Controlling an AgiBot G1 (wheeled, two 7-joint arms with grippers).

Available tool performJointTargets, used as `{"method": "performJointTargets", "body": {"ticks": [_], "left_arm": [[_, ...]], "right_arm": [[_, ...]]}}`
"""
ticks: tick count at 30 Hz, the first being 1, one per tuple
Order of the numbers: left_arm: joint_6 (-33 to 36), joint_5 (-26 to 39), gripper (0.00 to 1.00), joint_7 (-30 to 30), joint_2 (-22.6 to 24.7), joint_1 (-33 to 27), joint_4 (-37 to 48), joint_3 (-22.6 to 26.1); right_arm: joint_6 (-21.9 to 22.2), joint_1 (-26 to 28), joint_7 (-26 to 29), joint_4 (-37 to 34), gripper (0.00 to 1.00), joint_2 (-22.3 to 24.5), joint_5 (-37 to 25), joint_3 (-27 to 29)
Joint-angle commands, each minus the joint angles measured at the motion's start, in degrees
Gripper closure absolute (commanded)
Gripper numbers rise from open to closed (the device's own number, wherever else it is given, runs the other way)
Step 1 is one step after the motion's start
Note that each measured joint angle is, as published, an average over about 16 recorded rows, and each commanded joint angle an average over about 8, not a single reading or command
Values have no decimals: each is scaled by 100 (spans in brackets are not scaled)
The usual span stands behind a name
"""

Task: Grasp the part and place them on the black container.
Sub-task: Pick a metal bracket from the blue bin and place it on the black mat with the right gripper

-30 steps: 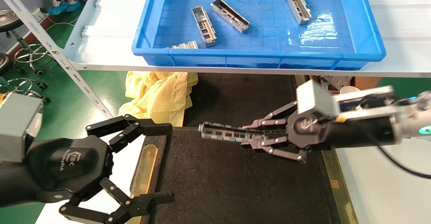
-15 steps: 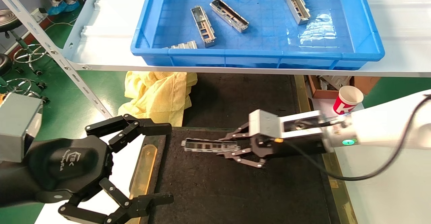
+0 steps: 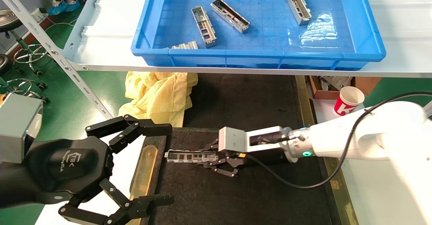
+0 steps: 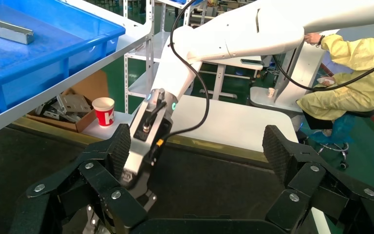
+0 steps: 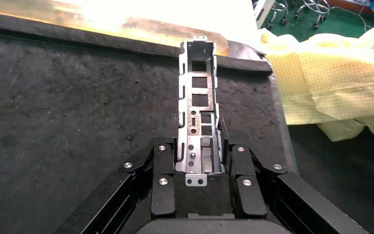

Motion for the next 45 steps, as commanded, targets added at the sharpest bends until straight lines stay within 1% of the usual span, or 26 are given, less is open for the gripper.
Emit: {"method": "performJointTargets", "body": {"ticks": [1, 9, 17, 21, 29, 44, 45], "left_arm": [[0, 0, 0, 0, 0, 0, 0, 0], [0, 0, 0, 0, 0, 0, 0, 0], [0, 0, 0, 0, 0, 0, 0, 1], [0, -1, 0, 0, 0, 0, 0, 1], [0, -1, 0, 1, 0, 0, 0, 1], [-1, -1, 0, 1, -1, 0, 0, 2], [-1, -1, 0, 1, -1, 0, 0, 2]], "right_arm": [[51, -31, -79, -89, 100, -90, 1, -4], [403, -212, -52, 75, 100, -137, 41, -65], [1007, -389, 48, 315, 100, -147, 98, -149], [1189, -456, 123, 479, 100, -150, 134, -212], [1228, -474, 300, 756, 100, -142, 245, -351], [1311, -527, 510, 969, 100, -149, 413, -656], [1329, -531, 524, 981, 98, -150, 426, -677]]}}
